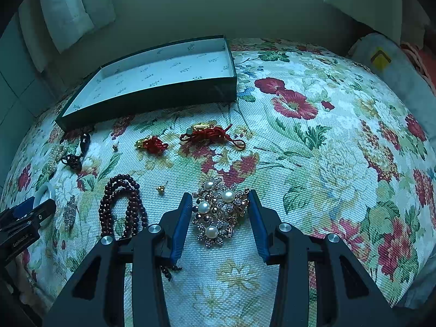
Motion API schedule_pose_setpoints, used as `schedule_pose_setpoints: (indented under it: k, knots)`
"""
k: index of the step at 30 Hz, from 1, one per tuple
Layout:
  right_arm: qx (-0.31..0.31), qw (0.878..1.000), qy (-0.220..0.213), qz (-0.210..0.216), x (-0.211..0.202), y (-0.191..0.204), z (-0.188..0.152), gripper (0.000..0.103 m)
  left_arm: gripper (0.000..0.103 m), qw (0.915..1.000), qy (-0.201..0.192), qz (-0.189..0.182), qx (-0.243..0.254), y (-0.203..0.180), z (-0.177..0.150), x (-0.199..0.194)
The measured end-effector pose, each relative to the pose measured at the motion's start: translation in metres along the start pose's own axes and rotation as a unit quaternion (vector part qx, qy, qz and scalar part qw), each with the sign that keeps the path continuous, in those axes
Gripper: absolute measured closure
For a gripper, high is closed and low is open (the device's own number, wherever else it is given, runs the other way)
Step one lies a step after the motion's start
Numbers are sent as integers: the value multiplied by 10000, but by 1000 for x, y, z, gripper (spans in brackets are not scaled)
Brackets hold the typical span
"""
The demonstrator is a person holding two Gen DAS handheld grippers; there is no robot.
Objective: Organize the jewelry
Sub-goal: 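Close left gripper on the bangle rim while right gripper closes on the pearl brooch, then carry the bangle into the tray and open left gripper while right gripper releases the brooch there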
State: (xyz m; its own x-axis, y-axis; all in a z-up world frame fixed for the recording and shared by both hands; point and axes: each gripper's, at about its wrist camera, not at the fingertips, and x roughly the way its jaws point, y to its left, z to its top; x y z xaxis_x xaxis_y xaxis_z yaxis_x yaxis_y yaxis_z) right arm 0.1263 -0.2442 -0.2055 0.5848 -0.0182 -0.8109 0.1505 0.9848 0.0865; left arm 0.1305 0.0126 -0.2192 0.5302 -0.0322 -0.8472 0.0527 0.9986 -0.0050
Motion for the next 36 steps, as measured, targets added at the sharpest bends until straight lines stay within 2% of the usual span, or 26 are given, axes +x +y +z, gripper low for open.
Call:
schedule_pose_setpoints:
  k: [19,28,36]
  knots:
    - [30,9989,-445,162,-33,5,12,62,33,9993,-340,-149,-108,2,21,-29]
    - [-38,9957,-851,358,-43,16,60,62,33,9975,-619,-337,31,-11,64,-36]
    - [-140,9926,-1109,483,-17,24,122,62,32,9948,-914,-390,216,-31,125,-18]
